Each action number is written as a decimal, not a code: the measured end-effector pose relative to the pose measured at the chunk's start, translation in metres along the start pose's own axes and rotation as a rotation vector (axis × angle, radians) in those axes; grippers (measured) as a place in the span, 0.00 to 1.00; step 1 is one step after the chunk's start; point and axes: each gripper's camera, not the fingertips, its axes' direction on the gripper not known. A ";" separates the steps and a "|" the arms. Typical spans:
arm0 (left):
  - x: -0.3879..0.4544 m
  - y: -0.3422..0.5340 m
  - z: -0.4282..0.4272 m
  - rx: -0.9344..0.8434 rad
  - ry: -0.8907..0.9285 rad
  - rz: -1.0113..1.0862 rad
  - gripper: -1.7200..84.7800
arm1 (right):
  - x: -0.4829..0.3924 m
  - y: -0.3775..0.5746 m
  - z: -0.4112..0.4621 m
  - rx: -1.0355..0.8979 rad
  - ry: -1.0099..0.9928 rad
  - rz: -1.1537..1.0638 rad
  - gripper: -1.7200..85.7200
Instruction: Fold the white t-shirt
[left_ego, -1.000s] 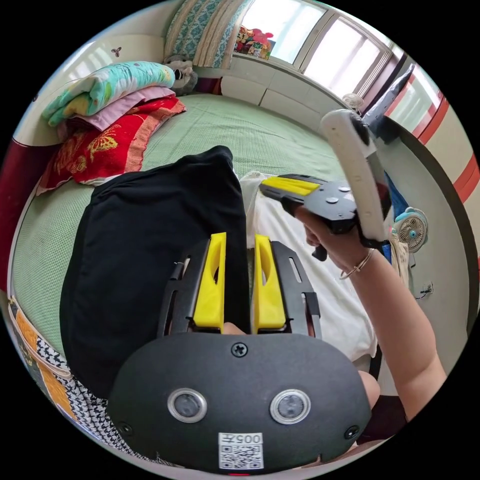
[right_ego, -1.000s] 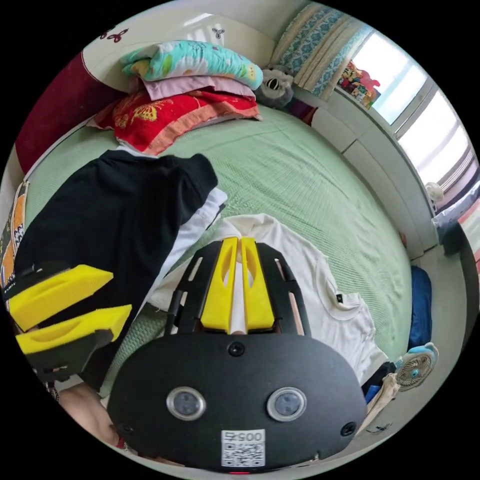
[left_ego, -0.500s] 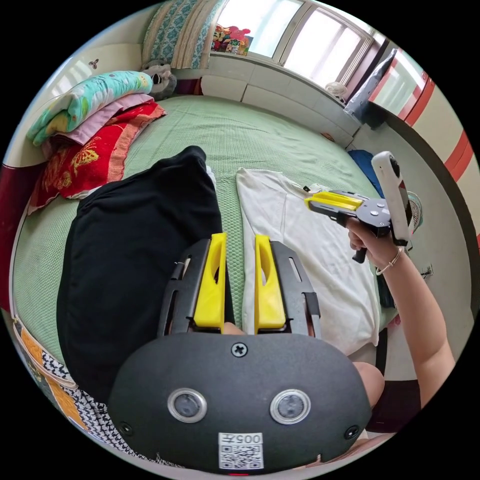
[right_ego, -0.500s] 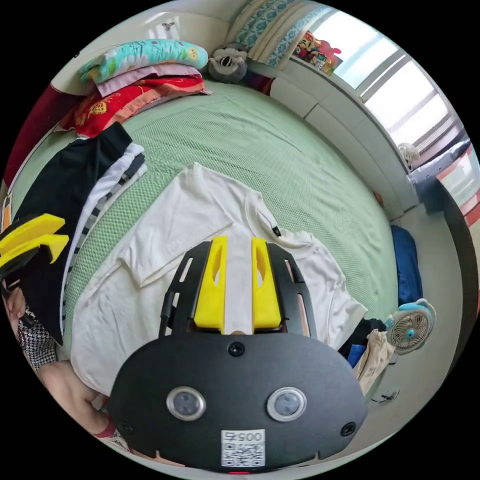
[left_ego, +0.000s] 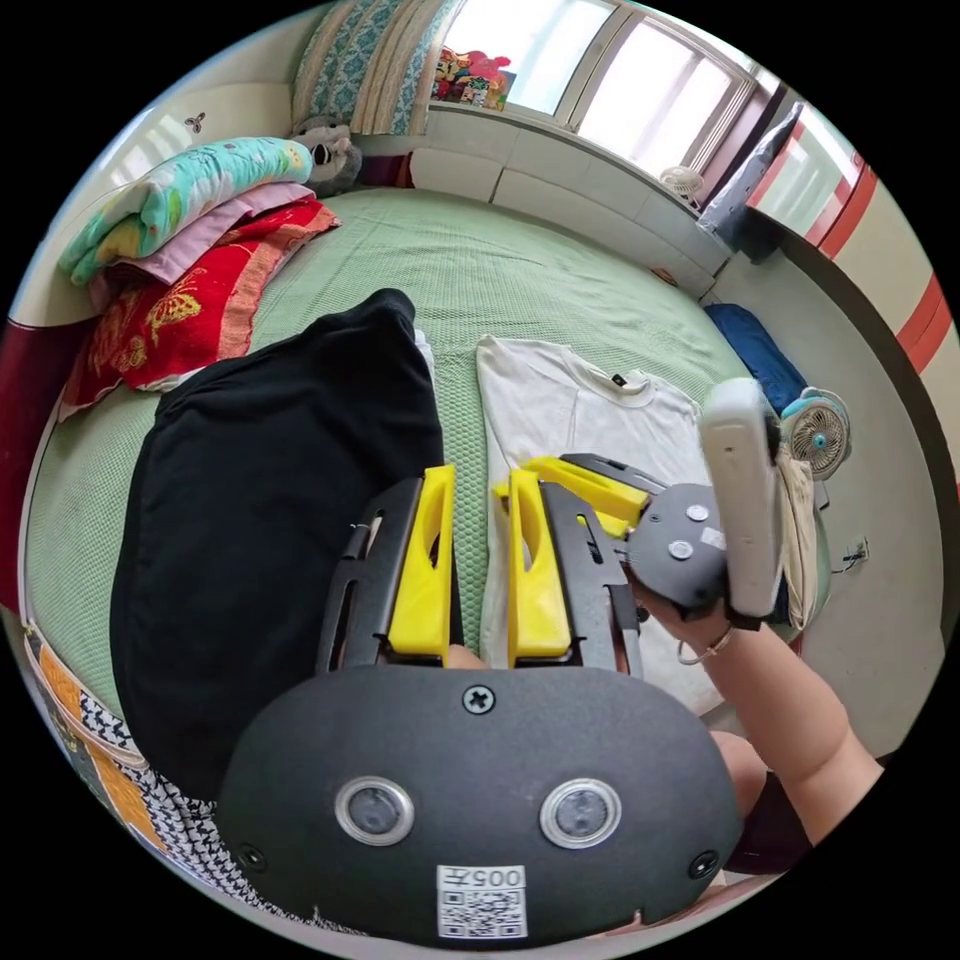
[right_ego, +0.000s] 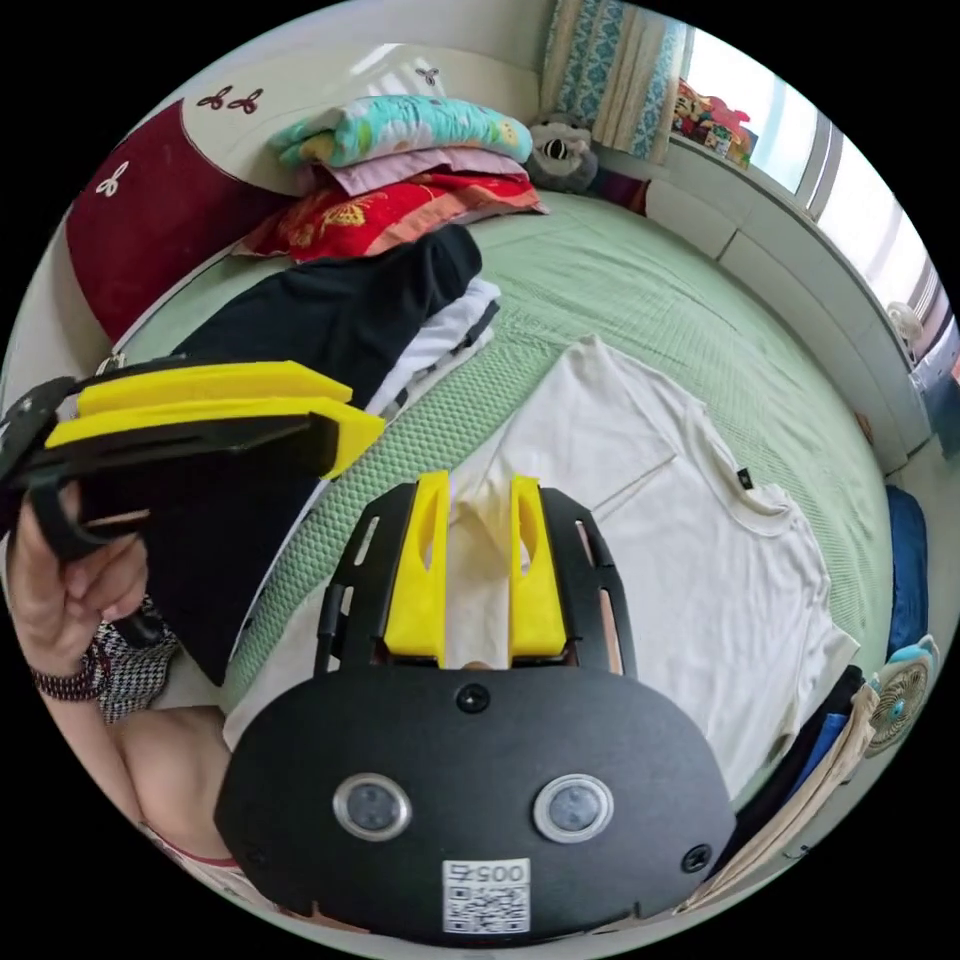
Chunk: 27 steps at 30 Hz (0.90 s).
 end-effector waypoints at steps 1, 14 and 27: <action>0.000 0.000 0.002 0.000 -0.005 0.001 0.13 | 0.002 -0.001 0.012 -0.041 0.022 0.031 0.11; -0.003 -0.002 0.020 0.004 0.015 -0.016 0.12 | 0.007 -0.006 0.014 -0.054 -0.111 0.050 0.10; 0.015 -0.003 0.049 0.010 0.056 0.043 0.13 | 0.077 -0.008 -0.013 0.118 0.091 0.186 0.10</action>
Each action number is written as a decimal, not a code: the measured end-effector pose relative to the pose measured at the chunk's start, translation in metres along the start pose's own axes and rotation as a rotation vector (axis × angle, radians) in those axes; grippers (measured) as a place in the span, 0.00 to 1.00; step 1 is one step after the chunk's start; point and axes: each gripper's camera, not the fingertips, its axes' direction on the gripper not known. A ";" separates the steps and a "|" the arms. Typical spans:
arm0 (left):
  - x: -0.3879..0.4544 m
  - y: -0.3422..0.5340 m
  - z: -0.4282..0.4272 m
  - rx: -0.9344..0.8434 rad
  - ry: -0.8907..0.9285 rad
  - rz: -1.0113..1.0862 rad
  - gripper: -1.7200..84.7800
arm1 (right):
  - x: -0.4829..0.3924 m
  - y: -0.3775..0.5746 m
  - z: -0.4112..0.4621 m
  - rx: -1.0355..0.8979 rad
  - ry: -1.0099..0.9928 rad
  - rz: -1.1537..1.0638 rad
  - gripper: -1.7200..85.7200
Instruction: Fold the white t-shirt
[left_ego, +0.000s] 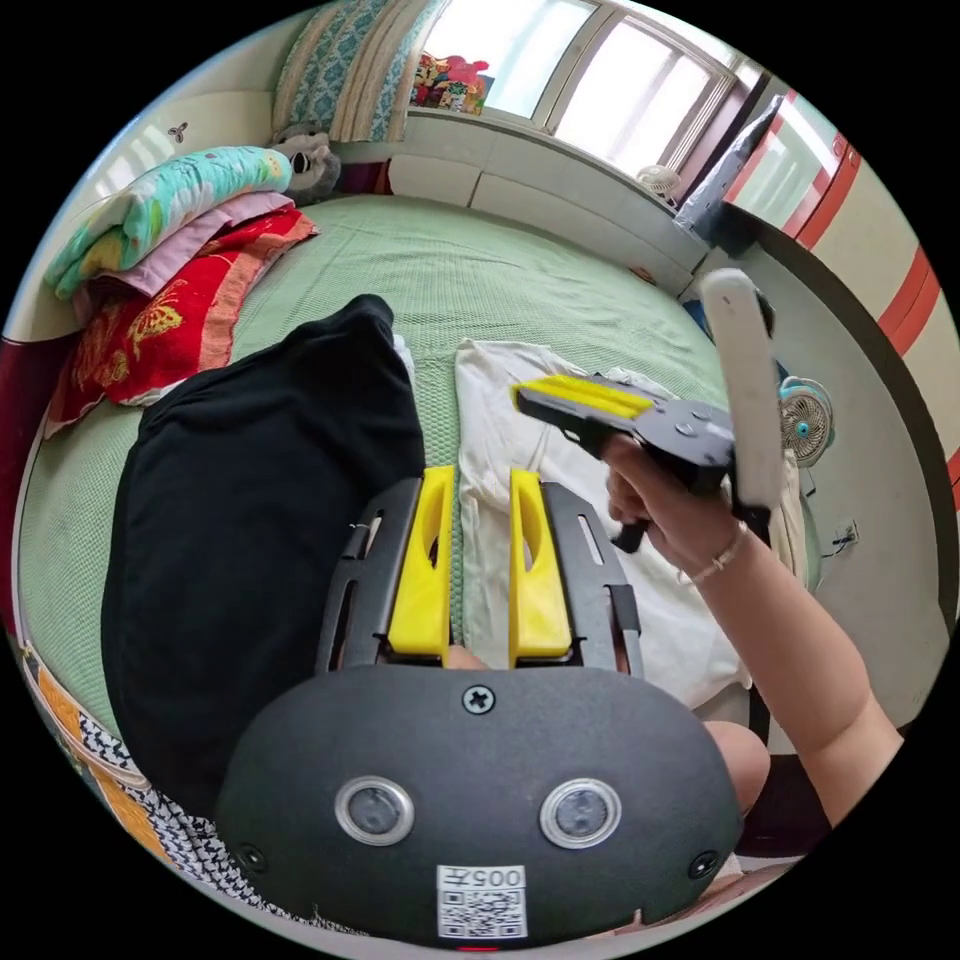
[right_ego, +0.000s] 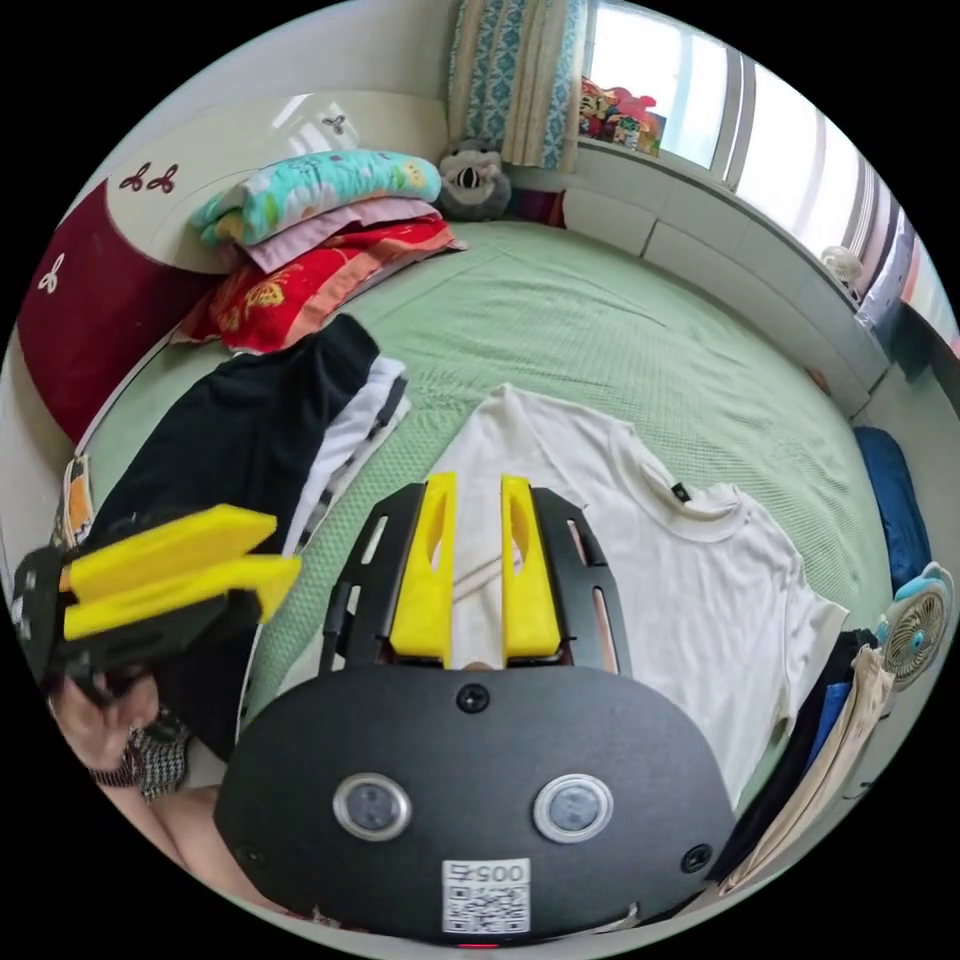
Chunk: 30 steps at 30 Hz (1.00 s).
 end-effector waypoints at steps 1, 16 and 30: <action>0.004 -0.001 0.005 -0.003 0.003 0.005 0.13 | 0.003 -0.009 0.006 0.000 0.014 0.016 0.10; 0.009 -0.017 0.107 -0.187 -0.024 -0.188 0.01 | 0.042 -0.064 0.102 -0.160 0.047 0.119 0.01; 0.081 -0.006 0.122 -0.136 -0.013 -0.019 0.01 | 0.124 0.046 -0.015 0.005 0.062 0.116 0.01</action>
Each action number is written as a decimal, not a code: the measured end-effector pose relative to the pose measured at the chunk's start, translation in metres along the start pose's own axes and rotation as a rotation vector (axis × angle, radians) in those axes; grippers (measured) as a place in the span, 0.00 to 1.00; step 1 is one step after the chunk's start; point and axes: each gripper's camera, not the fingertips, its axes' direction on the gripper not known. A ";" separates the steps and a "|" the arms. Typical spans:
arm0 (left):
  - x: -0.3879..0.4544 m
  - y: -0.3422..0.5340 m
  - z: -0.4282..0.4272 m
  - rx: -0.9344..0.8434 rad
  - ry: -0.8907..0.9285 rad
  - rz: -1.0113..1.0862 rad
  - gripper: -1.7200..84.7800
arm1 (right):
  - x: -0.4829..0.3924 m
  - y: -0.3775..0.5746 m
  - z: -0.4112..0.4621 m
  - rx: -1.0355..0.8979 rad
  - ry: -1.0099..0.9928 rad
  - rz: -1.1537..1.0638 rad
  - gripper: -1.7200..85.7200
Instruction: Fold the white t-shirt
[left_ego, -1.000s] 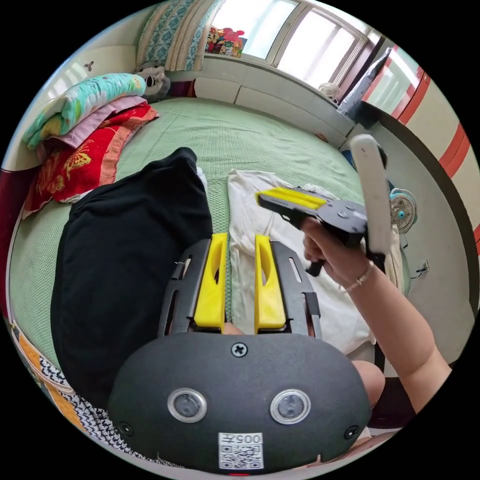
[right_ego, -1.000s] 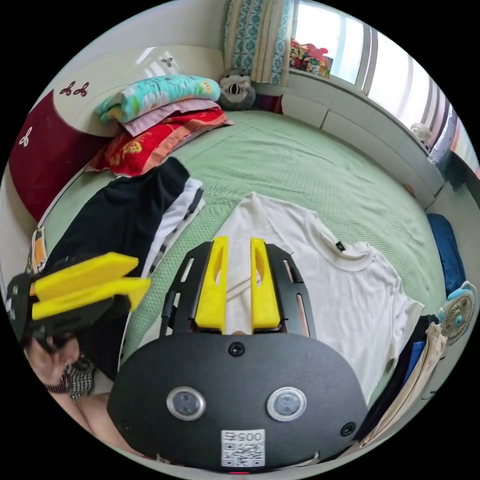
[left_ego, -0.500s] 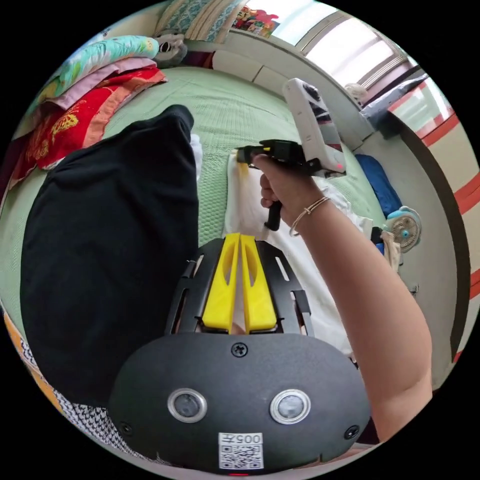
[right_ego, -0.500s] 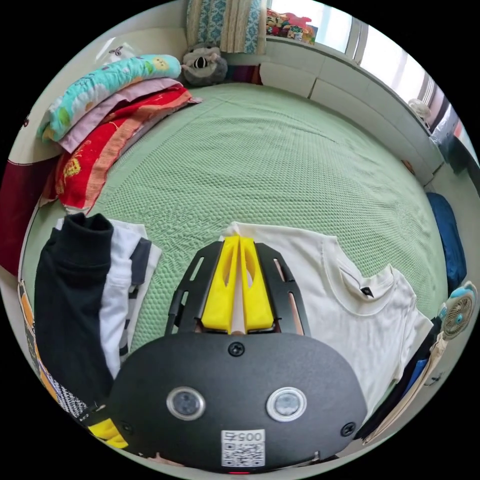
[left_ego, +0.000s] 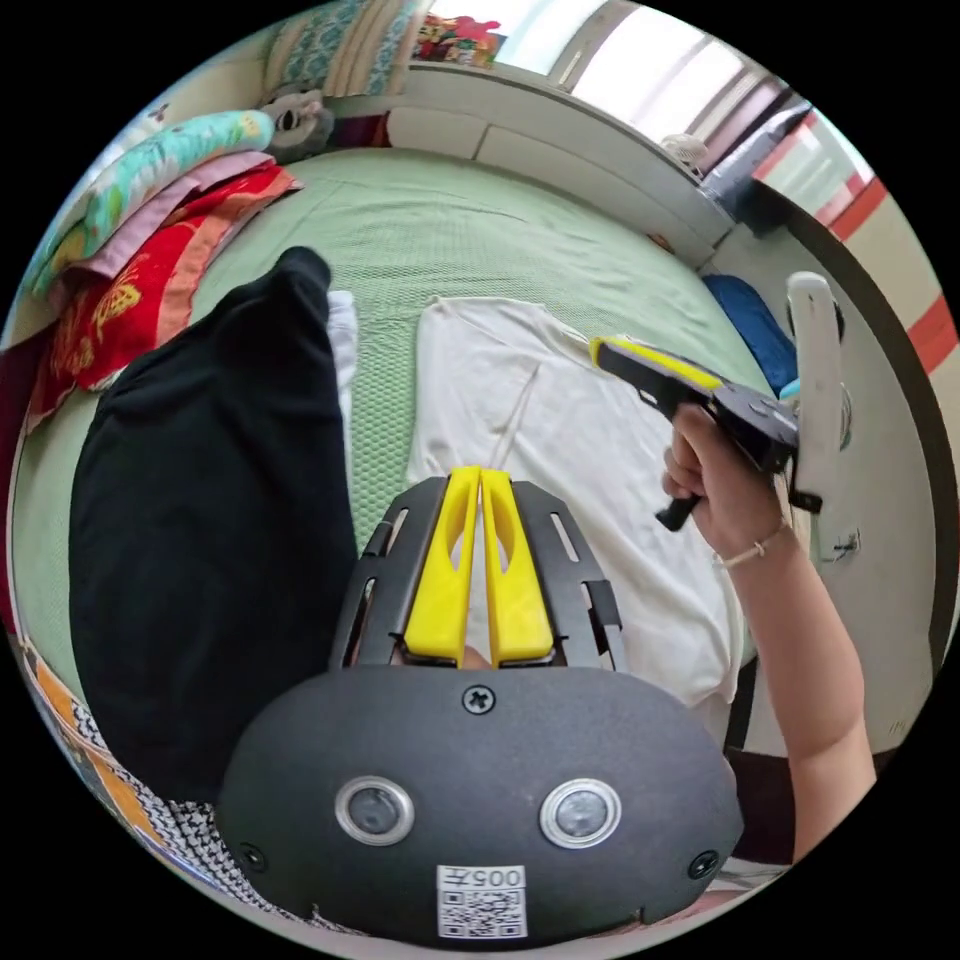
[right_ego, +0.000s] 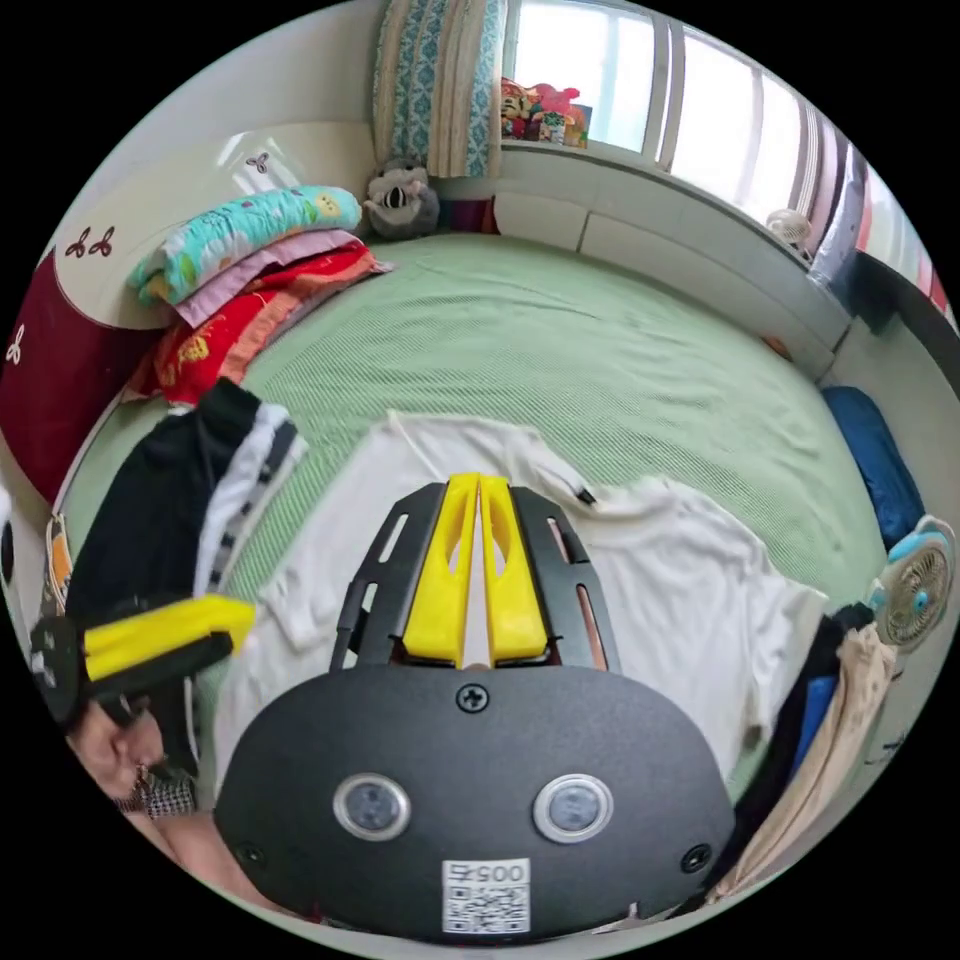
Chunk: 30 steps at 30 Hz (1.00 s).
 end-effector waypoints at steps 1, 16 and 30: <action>0.014 0.002 0.007 -0.020 -0.007 0.033 0.01 | 0.015 0.022 -0.008 -0.036 0.026 0.009 0.01; 0.186 0.032 0.120 -0.239 0.009 0.351 0.01 | 0.101 0.238 -0.067 -0.210 0.230 0.206 0.01; 0.166 0.046 0.149 -0.197 0.199 0.309 0.01 | 0.121 0.252 -0.067 -0.159 0.133 0.230 0.00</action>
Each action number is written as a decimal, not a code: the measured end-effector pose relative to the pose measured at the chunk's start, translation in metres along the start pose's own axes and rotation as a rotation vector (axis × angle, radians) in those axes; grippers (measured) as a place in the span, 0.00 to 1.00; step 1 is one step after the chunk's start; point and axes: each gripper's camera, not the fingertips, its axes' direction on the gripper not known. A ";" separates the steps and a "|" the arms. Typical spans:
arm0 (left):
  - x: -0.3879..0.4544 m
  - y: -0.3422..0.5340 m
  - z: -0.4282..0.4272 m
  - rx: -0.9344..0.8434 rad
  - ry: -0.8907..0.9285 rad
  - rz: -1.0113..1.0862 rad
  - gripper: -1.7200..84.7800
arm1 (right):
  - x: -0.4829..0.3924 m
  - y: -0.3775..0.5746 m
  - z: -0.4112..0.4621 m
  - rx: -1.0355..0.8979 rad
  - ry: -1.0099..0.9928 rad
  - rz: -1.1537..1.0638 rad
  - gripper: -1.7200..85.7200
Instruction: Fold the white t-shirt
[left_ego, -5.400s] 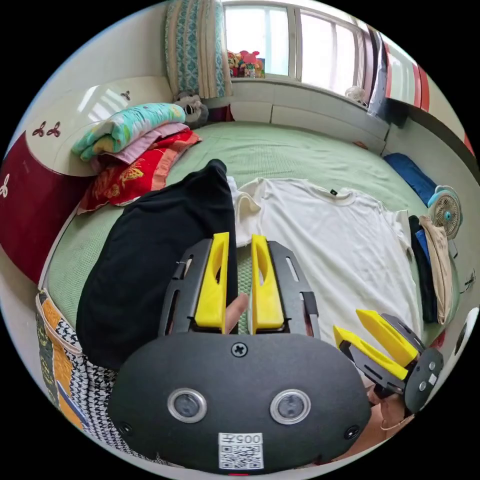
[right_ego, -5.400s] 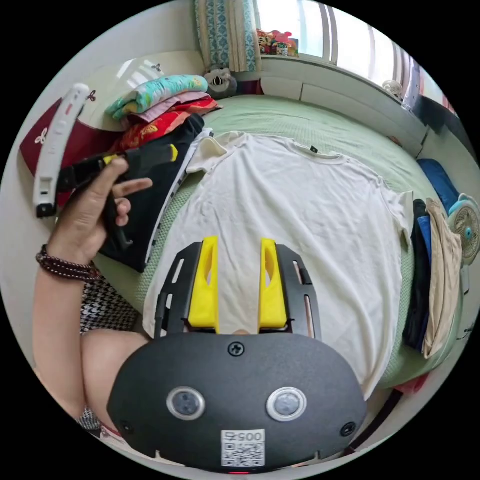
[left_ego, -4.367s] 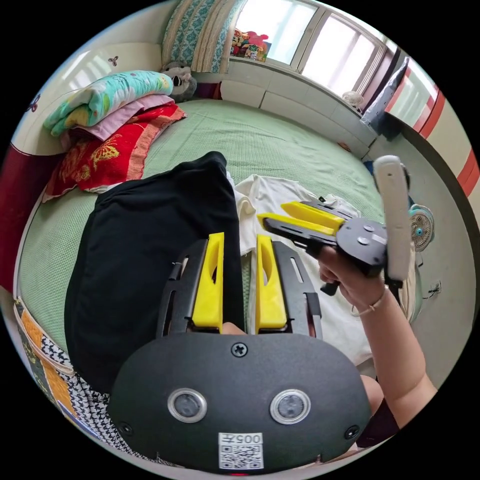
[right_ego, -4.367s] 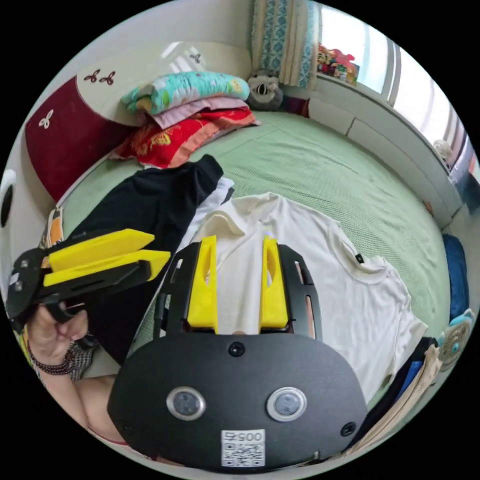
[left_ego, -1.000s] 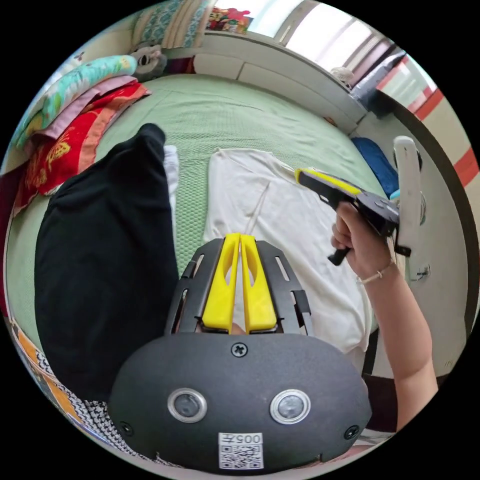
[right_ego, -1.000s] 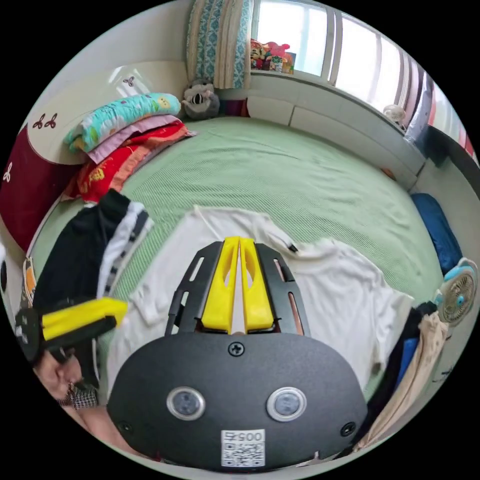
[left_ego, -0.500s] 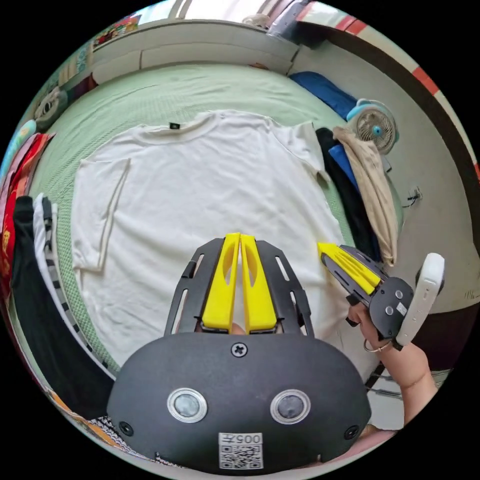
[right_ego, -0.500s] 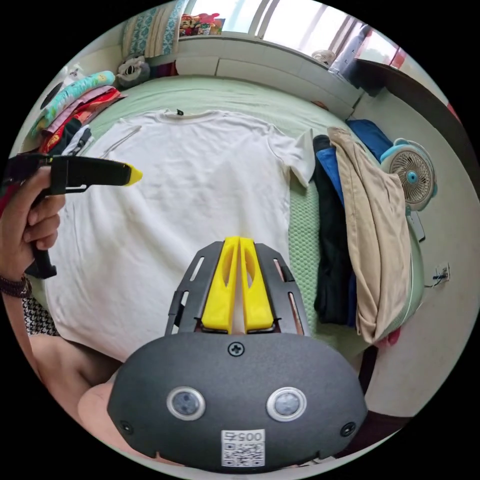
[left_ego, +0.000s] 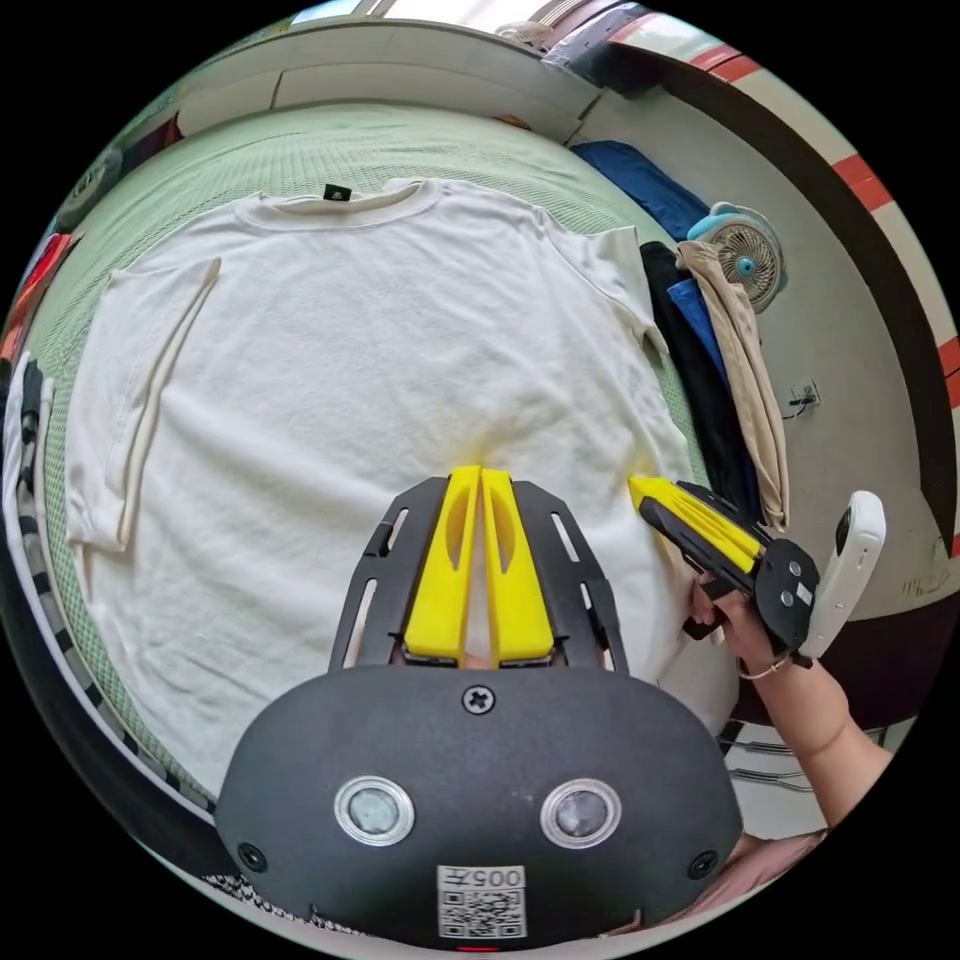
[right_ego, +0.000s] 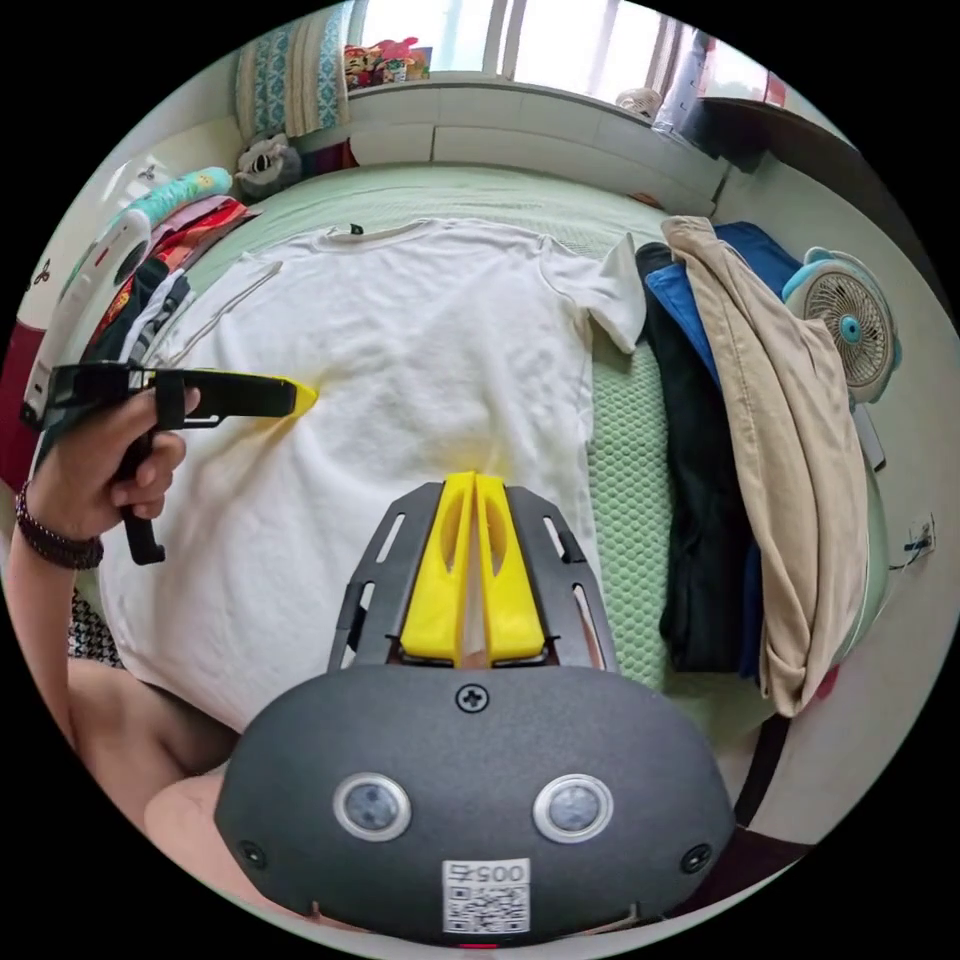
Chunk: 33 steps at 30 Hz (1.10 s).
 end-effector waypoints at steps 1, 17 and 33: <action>-0.002 0.001 -0.001 0.000 0.014 0.014 0.01 | -0.001 -0.001 -0.002 -0.001 0.005 -0.028 0.00; 0.018 0.022 -0.056 0.210 0.018 0.091 0.01 | 0.068 -0.172 -0.011 0.114 0.199 -0.018 0.08; -0.014 0.022 -0.048 0.254 0.043 0.009 0.01 | 0.065 -0.251 0.048 0.035 0.358 0.164 0.01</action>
